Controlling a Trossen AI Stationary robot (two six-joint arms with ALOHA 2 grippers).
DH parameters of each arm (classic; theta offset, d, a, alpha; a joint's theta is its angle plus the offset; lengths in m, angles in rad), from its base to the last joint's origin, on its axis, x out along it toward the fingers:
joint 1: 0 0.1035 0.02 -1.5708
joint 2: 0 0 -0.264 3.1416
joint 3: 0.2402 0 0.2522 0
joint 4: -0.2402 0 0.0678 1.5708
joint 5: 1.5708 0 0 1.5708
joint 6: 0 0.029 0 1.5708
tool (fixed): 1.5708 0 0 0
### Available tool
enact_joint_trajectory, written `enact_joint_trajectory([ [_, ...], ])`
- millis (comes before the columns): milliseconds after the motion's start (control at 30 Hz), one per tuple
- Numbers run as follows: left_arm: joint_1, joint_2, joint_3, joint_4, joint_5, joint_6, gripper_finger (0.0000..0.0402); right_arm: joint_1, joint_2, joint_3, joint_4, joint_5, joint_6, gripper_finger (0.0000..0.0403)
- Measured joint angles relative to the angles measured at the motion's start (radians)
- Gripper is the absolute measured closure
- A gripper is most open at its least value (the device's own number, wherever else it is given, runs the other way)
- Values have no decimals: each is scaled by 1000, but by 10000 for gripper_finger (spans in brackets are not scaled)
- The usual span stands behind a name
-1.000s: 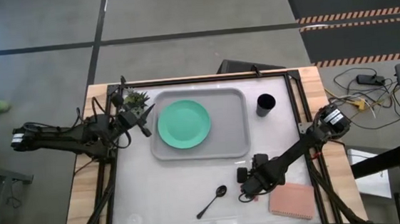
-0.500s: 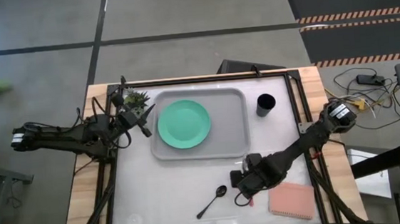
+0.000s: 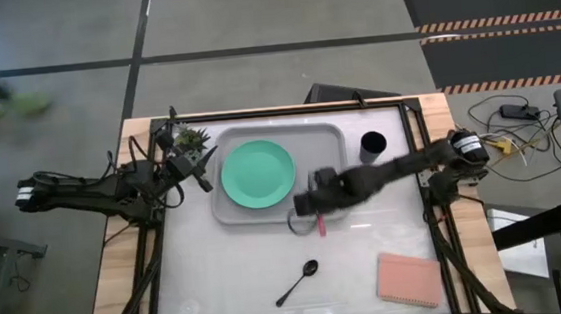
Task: Pick and place plate/cup/fork/spoon on tray
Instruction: Put the pink fork on the gray tray to the right side of the light green plate
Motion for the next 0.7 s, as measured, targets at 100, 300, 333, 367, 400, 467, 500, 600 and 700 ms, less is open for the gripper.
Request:
enact_joint_trajectory([
  [100, 0, 0, 0, 0, 0, 0, 292, -104, 0, 0, 2, 1, -107, 377],
  [300, 0, -1, 0, 0, 0, 4, 292, -258, 0, -1, 21, -23, -244, 376],
  [333, 0, -1, 0, 0, 0, 6, 292, -273, 0, -1, 19, -24, -255, 376],
  [367, 0, -1, 0, 0, 0, 12, 292, -287, 0, -1, 19, -26, -263, 377],
  [400, 0, -2, 0, 0, 0, 22, 292, -296, 0, -1, 19, -26, -272, 377],
  [467, 0, -1, 0, 0, 0, 29, 292, -309, 0, -2, 19, -26, -276, 377],
  [500, 0, -1, 0, 0, 0, 29, 292, -311, 0, -2, 18, -26, -276, 376],
  [600, 0, -1, 0, 0, -1, 32, 292, -310, 4, -7, 19, -27, -261, 376],
  [700, 0, -3, 0, 0, -1, 43, 292, -301, 20, -10, 8, -30, -243, 376],
])
